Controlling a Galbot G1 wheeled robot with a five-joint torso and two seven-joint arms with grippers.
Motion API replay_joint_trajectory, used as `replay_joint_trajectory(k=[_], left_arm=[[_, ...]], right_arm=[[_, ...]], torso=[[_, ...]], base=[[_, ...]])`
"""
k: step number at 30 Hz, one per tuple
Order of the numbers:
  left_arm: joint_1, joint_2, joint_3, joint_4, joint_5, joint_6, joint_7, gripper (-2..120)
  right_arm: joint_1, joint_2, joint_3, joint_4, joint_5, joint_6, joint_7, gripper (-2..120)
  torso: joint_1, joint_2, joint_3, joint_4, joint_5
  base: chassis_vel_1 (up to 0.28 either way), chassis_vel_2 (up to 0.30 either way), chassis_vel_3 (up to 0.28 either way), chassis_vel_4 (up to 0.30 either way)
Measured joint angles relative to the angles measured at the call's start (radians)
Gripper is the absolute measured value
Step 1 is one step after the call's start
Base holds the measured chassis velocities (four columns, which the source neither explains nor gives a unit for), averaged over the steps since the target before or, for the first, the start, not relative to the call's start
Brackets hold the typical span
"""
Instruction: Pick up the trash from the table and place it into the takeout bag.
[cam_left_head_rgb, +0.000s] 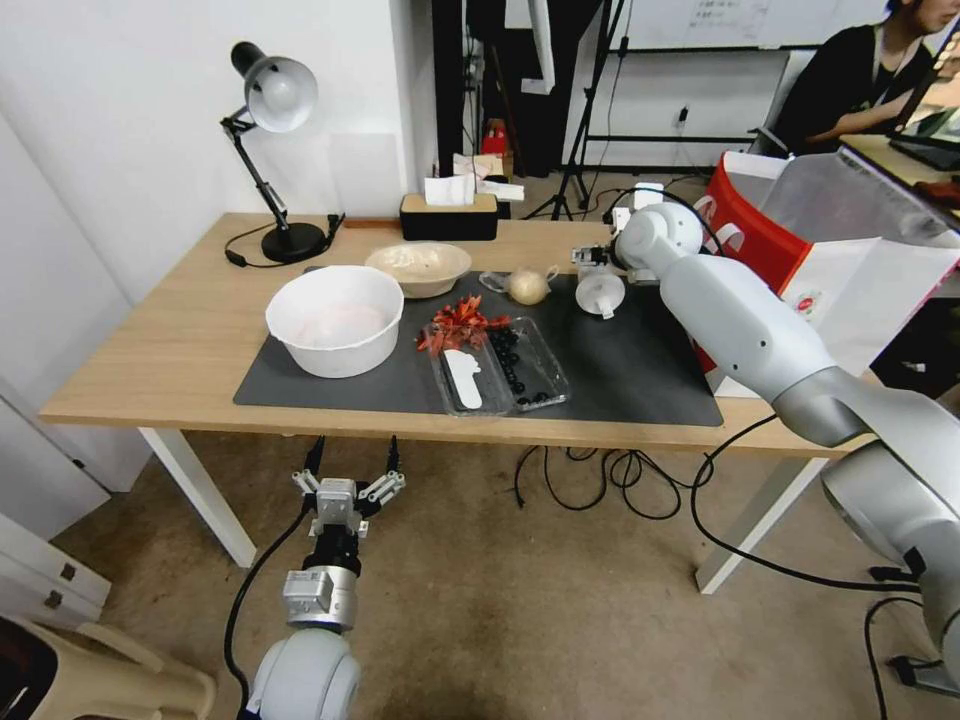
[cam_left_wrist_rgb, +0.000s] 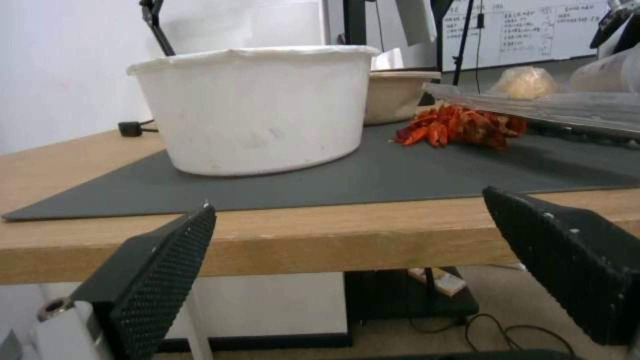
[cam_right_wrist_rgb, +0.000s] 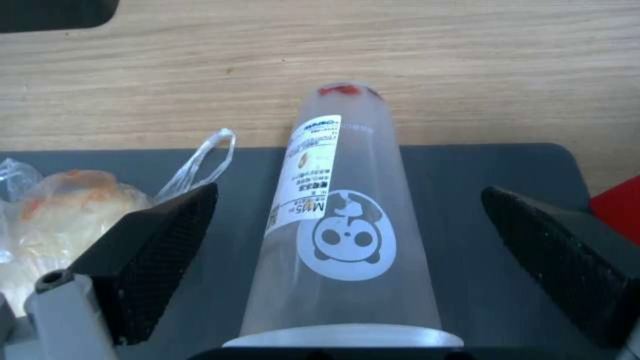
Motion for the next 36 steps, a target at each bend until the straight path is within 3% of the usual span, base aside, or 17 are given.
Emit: replay_joint_trajectory(k=[23,36], left_arm=[[0.005,-0.003,-0.004,-0.003,0.000,-0.002,-0.002,100],[0.005,-0.003,-0.006,-0.004,0.000,-0.005,-0.005,100]], right_arm=[[-0.026,0.007,0.013,-0.011,-0.013,0.000,-0.009,100],[-0.041,0.012,0.021,-0.015,-0.017,0.000,-0.013,69]], torso=[[0.000,0.000,0.000,0.0000,0.0000],[0.000,0.000,0.000,0.0000,-0.0001]], base=[[0.000,0.000,0.000,0.000],[0.000,0.000,0.000,0.000]])
